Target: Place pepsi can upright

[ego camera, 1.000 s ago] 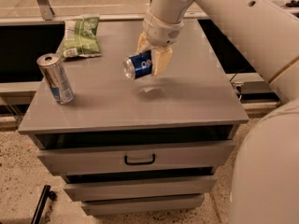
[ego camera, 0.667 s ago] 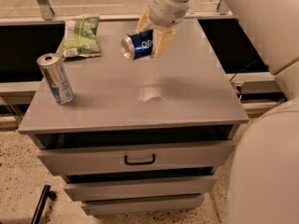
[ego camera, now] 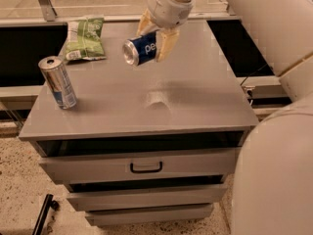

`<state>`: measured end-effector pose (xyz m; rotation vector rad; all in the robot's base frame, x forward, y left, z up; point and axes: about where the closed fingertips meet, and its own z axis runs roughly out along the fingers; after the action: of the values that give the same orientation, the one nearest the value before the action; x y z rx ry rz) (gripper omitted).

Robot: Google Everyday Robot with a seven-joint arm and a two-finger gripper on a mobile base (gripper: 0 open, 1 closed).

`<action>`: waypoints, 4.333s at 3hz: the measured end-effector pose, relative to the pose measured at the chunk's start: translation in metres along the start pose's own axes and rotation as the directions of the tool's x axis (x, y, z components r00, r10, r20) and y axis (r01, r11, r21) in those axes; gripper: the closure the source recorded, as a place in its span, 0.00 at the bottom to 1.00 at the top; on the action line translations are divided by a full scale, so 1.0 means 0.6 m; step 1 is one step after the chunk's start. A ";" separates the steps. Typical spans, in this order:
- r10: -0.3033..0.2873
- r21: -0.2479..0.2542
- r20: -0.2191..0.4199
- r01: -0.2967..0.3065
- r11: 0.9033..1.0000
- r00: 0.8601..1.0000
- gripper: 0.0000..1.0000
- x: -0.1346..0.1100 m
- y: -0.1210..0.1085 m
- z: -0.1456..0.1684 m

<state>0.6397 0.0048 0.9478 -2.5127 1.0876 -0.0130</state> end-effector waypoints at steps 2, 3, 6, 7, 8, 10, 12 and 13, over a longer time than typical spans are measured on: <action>-0.426 -0.157 -0.076 0.411 0.898 0.902 1.00 -0.040 0.032 -0.019; -0.573 -0.230 -0.107 0.540 0.810 0.813 1.00 -0.008 0.054 -0.026; -0.761 -0.187 -0.068 0.741 0.645 0.645 1.00 0.027 0.072 -0.008; -0.845 -0.165 0.004 0.834 0.526 0.534 1.00 0.041 0.097 -0.005; -0.919 -0.156 0.062 0.913 0.377 0.390 1.00 0.045 0.109 -0.005; -0.956 -0.141 0.033 0.948 0.284 0.292 1.00 0.048 0.085 0.007; -0.981 -0.162 0.096 0.975 0.150 0.167 1.00 0.047 0.059 0.029; -0.991 -0.112 0.126 0.993 -0.047 -0.033 1.00 0.029 0.020 0.036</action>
Offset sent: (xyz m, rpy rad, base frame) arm -0.0619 -0.0326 0.0177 -0.4928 -0.2354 0.9186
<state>0.6470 -0.0072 0.9213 -2.7762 -1.1435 -0.3369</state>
